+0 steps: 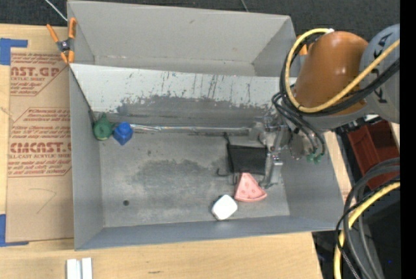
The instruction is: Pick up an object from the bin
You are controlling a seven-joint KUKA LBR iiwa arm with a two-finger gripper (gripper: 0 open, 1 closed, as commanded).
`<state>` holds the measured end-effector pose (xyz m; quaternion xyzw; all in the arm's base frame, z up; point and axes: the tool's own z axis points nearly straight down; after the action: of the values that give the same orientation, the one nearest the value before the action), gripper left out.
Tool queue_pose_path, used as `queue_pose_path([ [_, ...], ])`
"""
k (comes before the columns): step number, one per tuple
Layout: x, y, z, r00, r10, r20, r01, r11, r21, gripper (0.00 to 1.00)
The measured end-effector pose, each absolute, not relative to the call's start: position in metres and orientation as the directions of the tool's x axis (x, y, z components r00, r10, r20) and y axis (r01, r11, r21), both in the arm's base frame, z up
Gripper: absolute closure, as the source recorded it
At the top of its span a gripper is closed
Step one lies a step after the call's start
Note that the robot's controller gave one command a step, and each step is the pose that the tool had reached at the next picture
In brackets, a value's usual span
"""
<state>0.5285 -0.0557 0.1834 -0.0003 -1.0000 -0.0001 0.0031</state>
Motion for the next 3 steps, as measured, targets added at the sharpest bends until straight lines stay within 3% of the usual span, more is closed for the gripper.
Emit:
queue_pose_path([
  [1, 0.53, -0.055, 0.188, -1.0, -0.001, -0.001, -0.001, 1.0, 0.0, 0.0],
  [2, 0.554, -0.03, 0.119, -0.974, -0.228, 0.006, -0.228, 0.974, 0.003, 0.0],
  [3, 0.56, -0.033, 0.067, -0.924, -0.382, 0.0, -0.382, 0.924, 0.0, 0.0],
])
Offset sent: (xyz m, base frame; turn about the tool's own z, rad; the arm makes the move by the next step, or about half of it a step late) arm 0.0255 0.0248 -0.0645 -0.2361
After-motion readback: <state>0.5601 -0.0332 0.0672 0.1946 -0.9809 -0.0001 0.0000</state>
